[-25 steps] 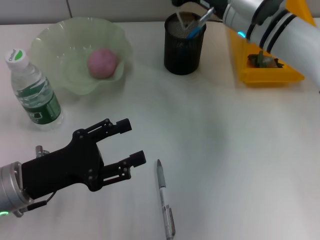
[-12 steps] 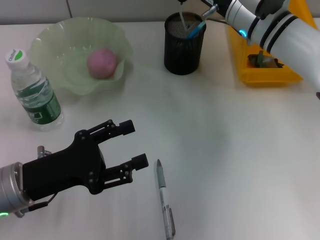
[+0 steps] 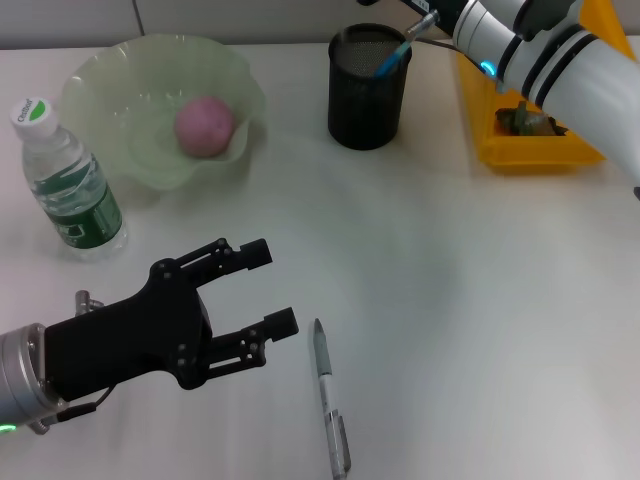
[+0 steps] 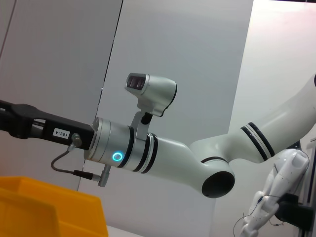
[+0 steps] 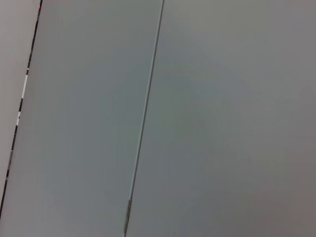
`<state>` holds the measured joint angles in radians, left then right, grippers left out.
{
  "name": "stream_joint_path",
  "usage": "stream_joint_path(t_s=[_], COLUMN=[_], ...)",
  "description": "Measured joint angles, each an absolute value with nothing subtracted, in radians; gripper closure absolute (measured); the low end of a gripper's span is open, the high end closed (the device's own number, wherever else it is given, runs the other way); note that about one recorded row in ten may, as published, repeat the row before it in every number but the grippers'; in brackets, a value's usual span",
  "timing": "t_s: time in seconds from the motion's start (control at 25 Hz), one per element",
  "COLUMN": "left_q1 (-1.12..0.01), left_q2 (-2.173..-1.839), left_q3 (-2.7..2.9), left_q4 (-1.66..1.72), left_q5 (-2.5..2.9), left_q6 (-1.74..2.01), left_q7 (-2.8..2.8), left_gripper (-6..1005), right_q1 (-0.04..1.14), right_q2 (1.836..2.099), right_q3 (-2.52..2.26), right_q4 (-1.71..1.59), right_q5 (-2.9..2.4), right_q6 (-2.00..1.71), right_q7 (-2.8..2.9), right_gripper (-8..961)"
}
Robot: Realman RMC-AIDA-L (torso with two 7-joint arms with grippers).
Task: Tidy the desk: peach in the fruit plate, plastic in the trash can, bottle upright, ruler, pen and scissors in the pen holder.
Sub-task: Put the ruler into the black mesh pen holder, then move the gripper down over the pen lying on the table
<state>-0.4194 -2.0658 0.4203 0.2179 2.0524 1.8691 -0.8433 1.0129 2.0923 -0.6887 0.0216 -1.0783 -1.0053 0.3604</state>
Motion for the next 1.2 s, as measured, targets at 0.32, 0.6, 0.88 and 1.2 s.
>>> stream_joint_path(t_s=[0.32, 0.6, 0.88, 1.2], left_q1=[-0.427, -0.432, -0.435, -0.436], left_q2=[-2.065, -2.065, -2.066, -2.065], left_q3=[0.420, 0.420, 0.420, 0.420], left_q4=[0.219, 0.219, 0.220, 0.227], left_q5=[2.052, 2.052, 2.052, 2.053], left_q6=[1.869, 1.869, 1.865, 1.860], left_q7=[-0.844, -0.844, -0.844, -0.844], left_gripper=[216, 216, 217, 217], right_q1=[1.008, 0.992, 0.940, 0.785], right_q2=[2.092, 2.092, 2.092, 2.085], right_q3=[-0.689, -0.684, -0.682, -0.861], right_q4=[0.020, 0.011, -0.025, -0.216], right_q5=[-1.078, -1.078, -1.079, -1.090], right_q6=[-1.009, -1.025, -1.115, -1.312], right_q7=[0.370, 0.399, 0.491, 0.846], right_gripper=[246, 228, 210, 190])
